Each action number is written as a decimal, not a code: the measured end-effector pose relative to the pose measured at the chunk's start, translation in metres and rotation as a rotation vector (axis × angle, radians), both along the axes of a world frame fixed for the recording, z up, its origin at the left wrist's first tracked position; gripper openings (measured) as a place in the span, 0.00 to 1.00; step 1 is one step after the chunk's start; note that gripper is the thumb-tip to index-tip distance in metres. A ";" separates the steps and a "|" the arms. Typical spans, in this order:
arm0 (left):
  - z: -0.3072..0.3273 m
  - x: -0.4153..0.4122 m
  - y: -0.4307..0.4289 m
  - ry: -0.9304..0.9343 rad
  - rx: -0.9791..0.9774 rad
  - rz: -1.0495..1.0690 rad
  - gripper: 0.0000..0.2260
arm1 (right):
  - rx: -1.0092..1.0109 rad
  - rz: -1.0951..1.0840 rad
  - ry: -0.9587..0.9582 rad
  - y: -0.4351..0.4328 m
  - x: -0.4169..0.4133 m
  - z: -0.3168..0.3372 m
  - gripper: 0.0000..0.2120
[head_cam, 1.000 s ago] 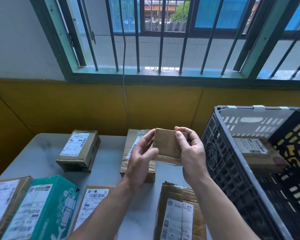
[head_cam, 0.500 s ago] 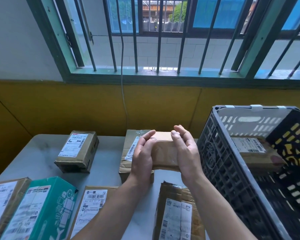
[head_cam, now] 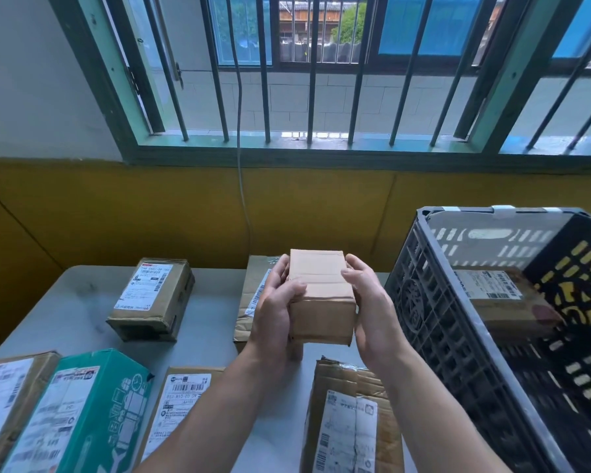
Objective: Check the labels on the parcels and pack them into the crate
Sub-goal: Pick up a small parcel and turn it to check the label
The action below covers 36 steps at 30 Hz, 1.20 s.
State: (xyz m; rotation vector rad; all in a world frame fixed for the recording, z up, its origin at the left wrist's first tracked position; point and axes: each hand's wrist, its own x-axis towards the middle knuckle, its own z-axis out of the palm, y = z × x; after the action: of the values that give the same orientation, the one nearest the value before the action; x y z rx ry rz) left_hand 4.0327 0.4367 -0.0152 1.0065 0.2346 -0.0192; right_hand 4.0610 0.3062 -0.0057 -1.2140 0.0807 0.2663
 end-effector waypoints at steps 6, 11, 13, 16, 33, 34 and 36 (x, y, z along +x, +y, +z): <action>0.000 0.000 -0.002 -0.006 -0.020 -0.004 0.30 | -0.010 -0.015 0.041 -0.004 0.003 -0.001 0.21; 0.005 0.006 0.001 0.048 -0.084 -0.050 0.30 | -0.020 0.023 0.027 -0.007 0.003 -0.003 0.21; 0.007 0.007 0.002 0.031 -0.080 -0.053 0.26 | -0.030 0.027 0.029 -0.006 0.005 -0.003 0.22; 0.007 0.008 0.004 0.053 -0.093 -0.004 0.24 | -0.058 0.002 0.050 -0.005 0.010 -0.002 0.21; 0.005 0.010 0.004 0.127 0.103 0.153 0.02 | -0.110 -0.067 0.005 0.001 0.010 -0.005 0.04; 0.005 0.011 0.004 0.122 0.117 0.168 0.02 | -0.123 -0.075 -0.008 0.001 0.009 -0.005 0.03; 0.003 0.011 0.003 0.123 0.128 0.182 0.04 | -0.123 -0.077 -0.015 0.002 0.009 -0.006 0.03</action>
State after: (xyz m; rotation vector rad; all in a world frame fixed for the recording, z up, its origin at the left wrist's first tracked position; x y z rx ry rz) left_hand 4.0438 0.4398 -0.0120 1.1088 0.4442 0.1009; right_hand 4.0698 0.3079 -0.0113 -1.3321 0.1324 0.1877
